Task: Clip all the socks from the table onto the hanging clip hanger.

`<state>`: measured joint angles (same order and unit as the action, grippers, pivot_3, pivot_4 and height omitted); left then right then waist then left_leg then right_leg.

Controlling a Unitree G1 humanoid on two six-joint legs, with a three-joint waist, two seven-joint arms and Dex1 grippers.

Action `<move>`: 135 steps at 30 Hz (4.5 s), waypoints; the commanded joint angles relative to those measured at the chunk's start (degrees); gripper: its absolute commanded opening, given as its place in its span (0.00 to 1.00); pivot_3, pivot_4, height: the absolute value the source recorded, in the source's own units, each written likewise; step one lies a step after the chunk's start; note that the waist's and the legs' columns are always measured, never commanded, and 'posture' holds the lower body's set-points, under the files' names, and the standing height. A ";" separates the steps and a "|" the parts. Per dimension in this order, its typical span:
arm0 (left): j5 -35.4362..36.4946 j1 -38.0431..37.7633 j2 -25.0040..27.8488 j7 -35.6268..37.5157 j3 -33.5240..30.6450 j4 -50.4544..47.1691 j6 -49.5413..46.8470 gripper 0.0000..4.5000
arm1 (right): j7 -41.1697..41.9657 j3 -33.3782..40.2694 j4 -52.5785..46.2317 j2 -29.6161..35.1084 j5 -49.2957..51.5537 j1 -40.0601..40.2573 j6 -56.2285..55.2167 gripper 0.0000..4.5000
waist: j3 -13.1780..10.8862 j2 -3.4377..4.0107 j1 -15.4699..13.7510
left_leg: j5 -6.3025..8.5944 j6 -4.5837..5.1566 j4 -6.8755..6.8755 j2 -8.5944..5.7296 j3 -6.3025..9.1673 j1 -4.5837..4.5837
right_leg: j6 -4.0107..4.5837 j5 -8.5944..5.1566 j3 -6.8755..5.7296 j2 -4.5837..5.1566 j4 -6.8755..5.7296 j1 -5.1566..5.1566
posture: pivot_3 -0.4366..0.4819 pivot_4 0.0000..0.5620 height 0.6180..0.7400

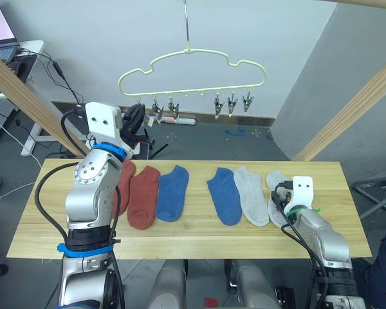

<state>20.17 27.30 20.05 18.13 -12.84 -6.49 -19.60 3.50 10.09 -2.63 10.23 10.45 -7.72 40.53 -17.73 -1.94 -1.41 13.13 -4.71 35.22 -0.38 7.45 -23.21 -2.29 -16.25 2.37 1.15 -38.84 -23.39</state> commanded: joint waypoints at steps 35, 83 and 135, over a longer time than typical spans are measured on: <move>50.06 6.06 -1.73 -20.25 -18.71 0.15 -33.95 0.00 | 14.11 -27.07 -17.73 -11.42 2.08 -18.06 4.24 0.01 | -0.04 0.04 0.08 | -0.15 -0.28 -0.05 0.06 0.12 0.12 | 0.00 0.00 -0.08 0.03 -0.08 -0.01 | 0.67 0.56 1.00; 54.98 4.03 0.60 -21.90 -15.40 -1.17 -31.85 0.00 | 12.31 -21.09 -11.17 -17.84 7.89 -25.21 8.04 0.01 | -0.06 0.06 0.02 | -0.15 -0.30 -0.23 0.07 0.12 -0.10 | 0.00 0.00 -0.07 0.03 0.03 -0.28 | 0.69 0.58 1.00; 29.56 -13.76 15.78 -5.82 -4.48 -16.75 -23.64 0.94 | 16.06 -29.01 -9.10 -4.75 2.85 -16.94 -1.70 0.99 | -0.37 0.16 -0.79 | -0.19 -0.33 -0.28 0.09 0.17 -0.70 | 0.04 -0.01 -0.09 0.11 0.07 -0.84 | 0.74 0.61 1.00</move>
<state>50.44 13.66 35.75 10.21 -17.11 -19.37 -45.52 18.23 -19.38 -6.87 4.59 14.29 -25.11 41.33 -18.10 -1.78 -2.19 12.94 -5.04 34.94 -0.27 7.62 -23.92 -2.26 -16.27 2.30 1.28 -38.74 -24.23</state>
